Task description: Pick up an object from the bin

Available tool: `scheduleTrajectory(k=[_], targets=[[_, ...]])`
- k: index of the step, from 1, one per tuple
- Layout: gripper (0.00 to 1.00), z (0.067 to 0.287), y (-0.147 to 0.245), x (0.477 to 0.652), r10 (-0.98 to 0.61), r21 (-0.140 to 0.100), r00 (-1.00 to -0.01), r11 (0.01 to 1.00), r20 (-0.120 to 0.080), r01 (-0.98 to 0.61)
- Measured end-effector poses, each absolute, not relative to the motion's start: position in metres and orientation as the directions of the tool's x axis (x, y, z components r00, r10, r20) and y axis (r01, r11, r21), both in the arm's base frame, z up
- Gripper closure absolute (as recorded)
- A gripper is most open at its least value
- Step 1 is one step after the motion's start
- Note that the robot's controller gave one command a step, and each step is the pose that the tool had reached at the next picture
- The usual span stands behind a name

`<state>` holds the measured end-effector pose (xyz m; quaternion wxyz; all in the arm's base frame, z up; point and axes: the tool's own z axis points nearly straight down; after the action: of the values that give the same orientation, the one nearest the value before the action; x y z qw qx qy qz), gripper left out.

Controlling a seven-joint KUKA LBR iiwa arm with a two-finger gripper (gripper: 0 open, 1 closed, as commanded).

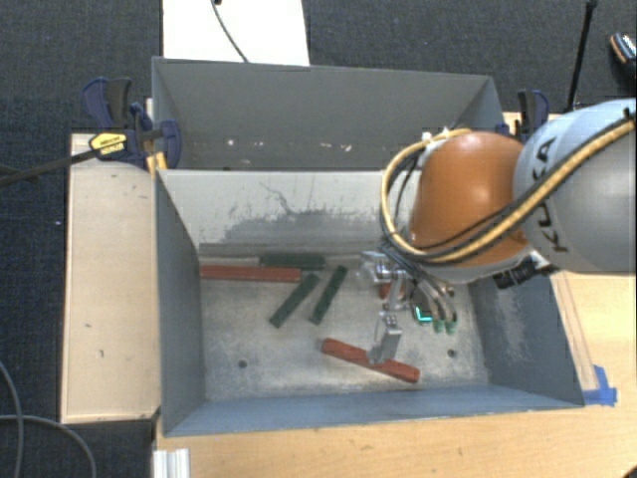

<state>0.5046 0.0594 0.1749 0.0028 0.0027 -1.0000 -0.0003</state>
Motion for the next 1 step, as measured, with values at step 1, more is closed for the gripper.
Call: scheduleTrajectory(k=[1], targets=[[0.00, 0.0659, 0.0339, 0.4954, -0.010, -0.001, -1.000, 1.000, 0.007, -0.010]])
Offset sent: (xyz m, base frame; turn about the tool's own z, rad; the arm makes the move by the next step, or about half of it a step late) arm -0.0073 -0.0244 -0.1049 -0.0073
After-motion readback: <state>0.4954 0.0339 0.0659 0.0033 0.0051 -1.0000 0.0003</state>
